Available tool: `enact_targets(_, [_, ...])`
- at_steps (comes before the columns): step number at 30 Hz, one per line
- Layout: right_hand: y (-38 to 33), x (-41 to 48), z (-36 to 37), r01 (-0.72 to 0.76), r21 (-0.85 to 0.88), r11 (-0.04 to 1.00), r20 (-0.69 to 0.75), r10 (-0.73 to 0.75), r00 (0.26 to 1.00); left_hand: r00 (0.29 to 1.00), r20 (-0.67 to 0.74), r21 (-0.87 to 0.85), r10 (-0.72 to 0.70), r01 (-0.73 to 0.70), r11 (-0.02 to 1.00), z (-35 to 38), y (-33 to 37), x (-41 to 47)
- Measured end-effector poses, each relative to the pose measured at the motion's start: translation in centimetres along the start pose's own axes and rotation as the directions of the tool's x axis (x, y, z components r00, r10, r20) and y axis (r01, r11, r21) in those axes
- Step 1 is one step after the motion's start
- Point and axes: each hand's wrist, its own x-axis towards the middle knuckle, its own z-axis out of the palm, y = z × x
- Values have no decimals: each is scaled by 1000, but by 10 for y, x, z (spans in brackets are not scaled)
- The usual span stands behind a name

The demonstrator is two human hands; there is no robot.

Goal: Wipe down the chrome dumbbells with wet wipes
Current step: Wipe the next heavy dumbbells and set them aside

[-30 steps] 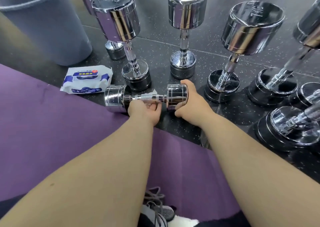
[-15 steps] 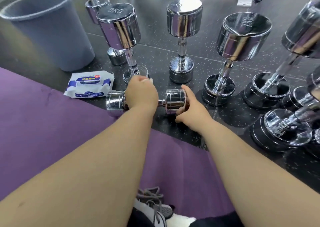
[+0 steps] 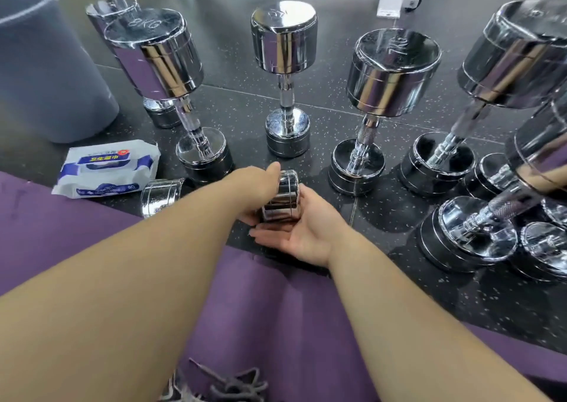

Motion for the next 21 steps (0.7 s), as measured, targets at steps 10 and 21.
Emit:
enact_targets(10, [21, -12, 19, 125, 258, 958, -156, -87, 984, 994, -104, -36, -17, 13, 999, 3, -7, -2])
enact_targets(21, [-51, -124, 49, 411, -99, 906, -44, -416, 908, 980, -161, -662, 112, -192, 725, -32, 42, -72])
